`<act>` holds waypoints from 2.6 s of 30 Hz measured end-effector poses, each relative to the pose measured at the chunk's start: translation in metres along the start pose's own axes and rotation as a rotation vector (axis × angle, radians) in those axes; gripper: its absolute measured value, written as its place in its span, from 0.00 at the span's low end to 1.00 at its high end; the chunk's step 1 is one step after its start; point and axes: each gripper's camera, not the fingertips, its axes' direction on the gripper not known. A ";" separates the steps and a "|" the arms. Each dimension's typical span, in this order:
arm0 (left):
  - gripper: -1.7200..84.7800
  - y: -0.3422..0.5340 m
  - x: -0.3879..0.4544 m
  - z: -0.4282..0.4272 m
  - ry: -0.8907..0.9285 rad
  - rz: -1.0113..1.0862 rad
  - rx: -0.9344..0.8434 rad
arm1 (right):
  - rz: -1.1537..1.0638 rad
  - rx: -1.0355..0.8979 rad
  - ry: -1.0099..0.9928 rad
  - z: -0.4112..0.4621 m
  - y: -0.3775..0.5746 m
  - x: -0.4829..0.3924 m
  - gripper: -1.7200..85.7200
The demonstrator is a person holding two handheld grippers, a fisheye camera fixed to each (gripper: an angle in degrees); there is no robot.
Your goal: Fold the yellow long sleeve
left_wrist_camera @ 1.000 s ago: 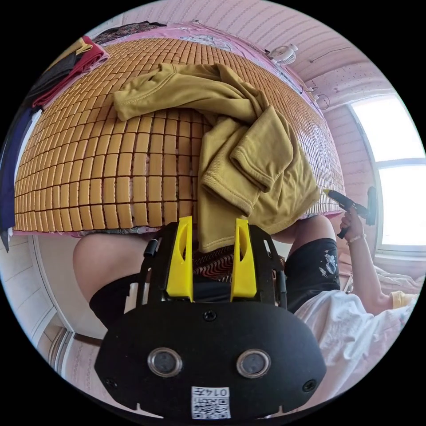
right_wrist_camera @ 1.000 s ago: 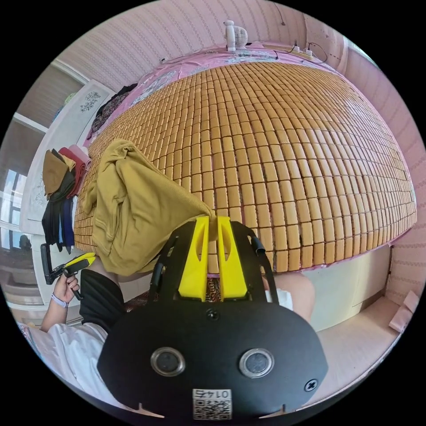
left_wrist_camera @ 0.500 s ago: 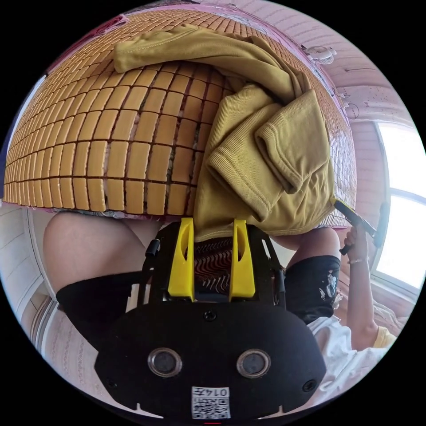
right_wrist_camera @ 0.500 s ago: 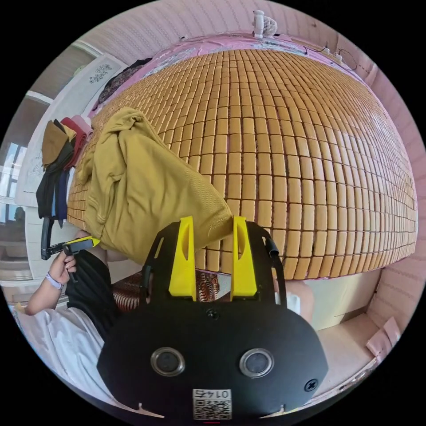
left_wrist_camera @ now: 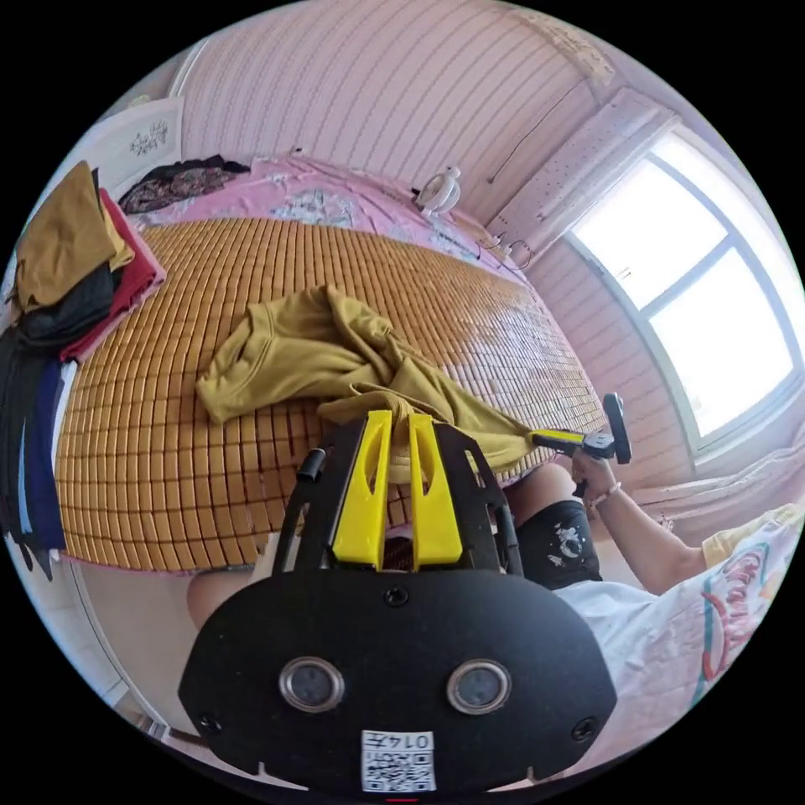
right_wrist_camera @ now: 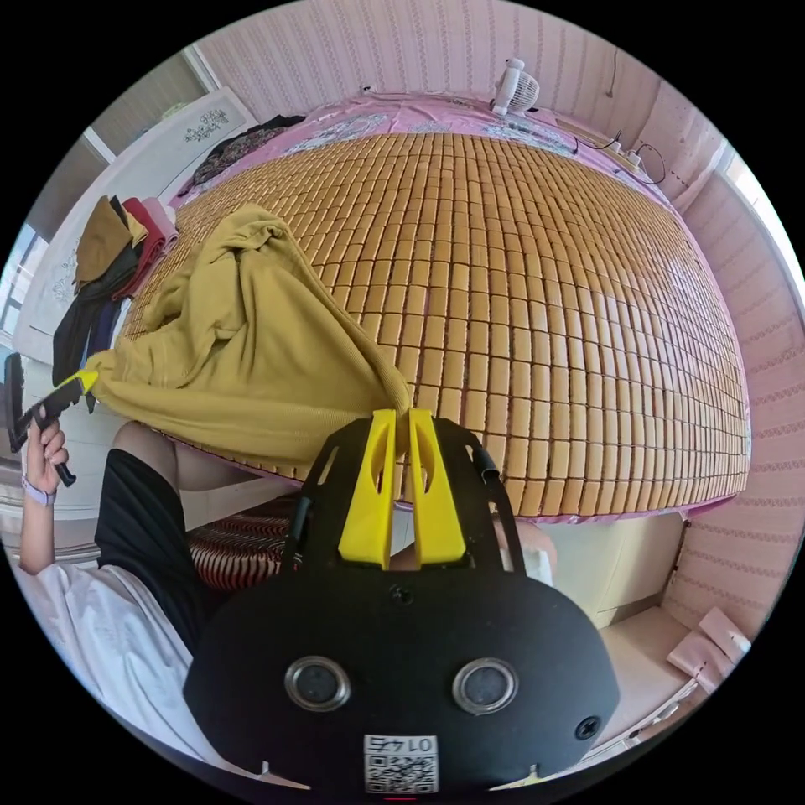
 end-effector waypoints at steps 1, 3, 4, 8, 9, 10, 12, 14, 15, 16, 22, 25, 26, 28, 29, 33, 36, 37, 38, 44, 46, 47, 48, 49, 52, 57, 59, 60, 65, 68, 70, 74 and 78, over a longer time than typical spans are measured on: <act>0.07 -0.010 0.001 0.004 -0.019 0.033 0.003 | 0.010 -0.012 0.011 0.004 0.001 -0.002 0.05; 0.08 -0.018 -0.006 0.026 -0.070 0.008 -0.075 | 0.047 -0.043 -0.010 0.015 0.001 -0.003 0.06; 0.08 -0.017 -0.015 0.038 -0.060 -0.044 -0.136 | 0.067 -0.084 -0.039 0.025 0.001 -0.002 0.07; 0.07 0.025 -0.034 0.042 0.009 -0.103 -0.110 | 0.092 -0.062 -0.036 0.032 0.006 -0.005 0.08; 0.07 0.032 -0.037 0.042 0.000 -0.114 -0.111 | 0.091 -0.061 -0.033 0.032 0.005 -0.006 0.09; 0.07 0.044 -0.043 0.042 -0.028 -0.129 -0.124 | 0.085 -0.059 -0.027 0.033 0.005 -0.008 0.09; 0.08 0.058 -0.052 0.046 -0.060 -0.163 -0.179 | 0.079 -0.049 -0.015 0.034 0.004 -0.010 0.09; 0.10 0.070 -0.061 0.050 -0.036 -0.210 -0.238 | 0.075 -0.042 -0.009 0.034 0.004 -0.012 0.09; 0.11 0.072 -0.062 0.051 -0.036 -0.217 -0.248 | 0.074 -0.039 -0.006 0.035 0.003 -0.013 0.09; 0.12 0.076 -0.061 0.057 -0.040 -0.230 -0.273 | 0.064 -0.046 -0.021 0.037 0.002 -0.015 0.09; 0.20 0.070 -0.050 0.113 -0.120 -0.251 -0.409 | 0.091 -0.033 -0.061 0.041 0.000 -0.013 0.09; 0.13 0.055 -0.044 0.130 -0.128 -0.247 -0.422 | 0.088 -0.033 -0.055 0.043 -0.002 -0.016 0.09; 0.10 0.051 -0.038 0.139 -0.172 -0.210 -0.442 | 0.086 -0.034 -0.051 0.043 -0.002 -0.018 0.09; 0.07 0.045 -0.025 0.143 -0.191 -0.138 -0.459 | 0.079 -0.032 -0.042 0.045 -0.004 -0.021 0.09; 0.06 0.038 -0.016 0.141 -0.218 -0.076 -0.464 | 0.078 -0.033 -0.042 0.045 -0.004 -0.022 0.09; 0.04 0.000 -0.002 0.112 -0.263 0.028 -0.332 | 0.072 -0.039 -0.034 0.047 -0.008 -0.027 0.08; 0.04 -0.057 -0.002 0.086 -0.237 0.035 -0.157 | 0.023 -0.008 0.045 0.043 -0.009 -0.043 0.06; 0.04 -0.081 0.002 0.080 -0.256 0.053 -0.094 | 0.010 0.034 0.040 0.036 -0.009 -0.049 0.05; 0.04 -0.103 0.006 0.081 -0.261 0.071 -0.058 | 0.008 0.048 0.036 0.034 -0.009 -0.052 0.05; 0.06 -0.133 -0.005 0.192 -0.244 0.019 -0.425 | 0.022 -0.005 0.015 0.050 -0.021 -0.065 0.04; 0.06 -0.126 -0.004 0.183 -0.223 0.018 -0.309 | 0.032 -0.010 0.020 0.051 -0.024 -0.069 0.04; 0.06 -0.123 -0.005 0.180 -0.208 0.011 -0.300 | 0.028 -0.013 0.027 0.051 -0.025 -0.070 0.04; 0.06 -0.122 -0.004 0.177 -0.200 0.017 -0.291 | 0.010 -0.018 0.045 0.051 -0.026 -0.074 0.04; 0.07 -0.119 -0.005 0.169 -0.183 0.025 -0.276 | -0.012 -0.019 0.062 0.051 -0.027 -0.077 0.04; 0.08 -0.106 -0.014 0.142 -0.117 -0.019 -0.251 | -0.043 -0.004 0.080 0.049 -0.025 -0.081 0.04; 0.11 -0.059 -0.025 0.099 -0.042 -0.075 -0.194 | 0.011 0.026 0.022 0.043 -0.022 -0.071 0.05; 0.12 -0.037 -0.022 0.090 -0.052 -0.091 -0.204 | 0.039 0.035 0.000 0.041 -0.021 -0.067 0.06; 0.12 -0.032 -0.020 0.088 -0.059 -0.095 -0.206 | 0.042 0.039 -0.002 0.039 -0.020 -0.066 0.06; 0.13 0.005 0.002 0.080 -0.040 -0.145 -0.242 | 0.033 0.015 0.029 0.029 -0.018 -0.065 0.09; 0.14 0.017 0.015 0.079 -0.012 -0.164 -0.255 | 0.035 0.029 -0.008 0.017 -0.013 -0.058 0.12; 0.15 0.019 0.024 0.079 0.004 -0.164 -0.271 | 0.053 0.065 -0.065 0.006 -0.006 -0.049 0.13; 0.17 0.019 0.048 0.069 0.022 -0.124 -0.277 | 0.078 0.090 -0.127 -0.003 0.002 -0.040 0.14; 0.17 0.025 0.072 0.071 -0.074 -0.014 -0.318 | 0.091 -0.003 -0.120 0.006 0.007 -0.036 0.13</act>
